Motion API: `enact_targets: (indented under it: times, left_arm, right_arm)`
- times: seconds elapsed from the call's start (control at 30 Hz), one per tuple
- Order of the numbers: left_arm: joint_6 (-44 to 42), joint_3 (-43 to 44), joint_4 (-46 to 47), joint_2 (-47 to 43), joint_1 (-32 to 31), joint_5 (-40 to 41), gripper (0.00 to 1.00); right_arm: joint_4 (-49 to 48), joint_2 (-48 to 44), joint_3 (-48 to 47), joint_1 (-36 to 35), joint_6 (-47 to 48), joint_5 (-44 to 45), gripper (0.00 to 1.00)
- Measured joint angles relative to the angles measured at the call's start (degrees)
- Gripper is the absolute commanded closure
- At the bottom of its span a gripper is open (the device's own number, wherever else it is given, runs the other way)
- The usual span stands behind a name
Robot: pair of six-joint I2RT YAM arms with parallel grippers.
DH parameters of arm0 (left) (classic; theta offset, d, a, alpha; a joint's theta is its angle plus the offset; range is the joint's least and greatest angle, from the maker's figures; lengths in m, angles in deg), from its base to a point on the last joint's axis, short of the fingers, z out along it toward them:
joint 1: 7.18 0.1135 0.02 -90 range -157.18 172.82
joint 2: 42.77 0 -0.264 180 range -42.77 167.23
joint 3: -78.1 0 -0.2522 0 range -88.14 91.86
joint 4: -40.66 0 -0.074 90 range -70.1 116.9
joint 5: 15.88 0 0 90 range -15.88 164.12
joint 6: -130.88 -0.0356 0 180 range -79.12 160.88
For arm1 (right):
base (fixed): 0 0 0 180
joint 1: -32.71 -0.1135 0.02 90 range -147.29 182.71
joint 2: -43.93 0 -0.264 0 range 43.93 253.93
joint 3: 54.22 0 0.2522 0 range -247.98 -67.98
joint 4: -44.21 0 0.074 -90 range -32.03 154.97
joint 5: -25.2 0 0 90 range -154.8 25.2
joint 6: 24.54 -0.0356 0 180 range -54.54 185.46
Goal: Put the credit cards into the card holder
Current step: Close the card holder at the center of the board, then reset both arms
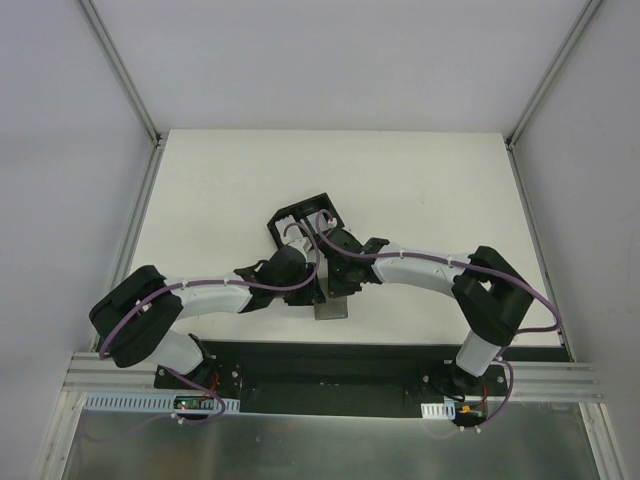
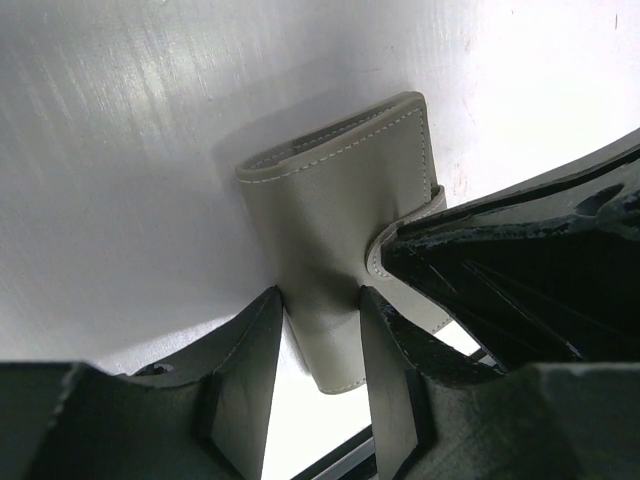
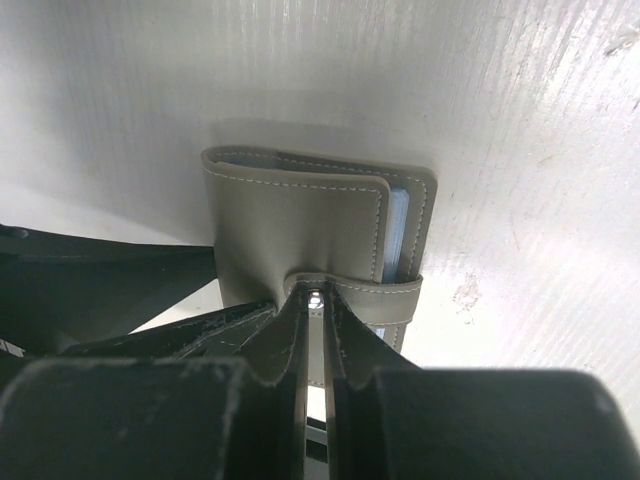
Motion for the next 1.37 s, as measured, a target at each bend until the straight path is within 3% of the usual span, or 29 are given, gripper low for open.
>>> enact_targets:
  times: [0.23,0.3,0.5,0.53,0.6,0.8,1.07,1.37]
  left_arm:
    - [-0.2,-0.8,0.2,-1.5,0.0,1.3,0.58]
    - [-0.2,-1.4,-0.4,-2.9,0.0,2.4,0.54]
    - [-1.6,-3.1,-5.3,-9.4,0.8,6.4,0.29]
    - [-1.7,-3.3,-6.2,-10.8,1.4,6.7,0.26]
    - [-2.3,-3.5,-7.6,-14.0,3.4,7.5,0.16]
    - [-4.3,-3.5,-11.8,-23.9,10.6,8.4,0.01]
    - [-6.2,-3.5,-17.9,-32.4,17.8,9.5,0.01]
    - [-7.2,-3.5,-21.6,-33.4,18.2,13.7,0.01]
  right_arm:
    - [-4.2,-2.2,2.5,-0.3,1.6,-0.1,0.84]
    - [-6.2,-3.4,3.7,-0.5,2.6,-0.2,0.74]
    - [-9.7,-5.5,4.9,-1.2,6.0,-0.7,0.51]
    - [-10.5,-5.8,5.1,-1.3,6.8,-0.9,0.41]
    - [-12.9,-6.7,5.8,-1.1,8.2,-0.8,0.33]
    - [-18.3,-13.7,7.2,1.2,12.2,-0.9,0.15]
    - [-22.2,-29.7,15.8,7.6,13.6,1.2,0.01]
    - [-14.0,-47.0,27.2,26.6,14.6,8.8,0.04]
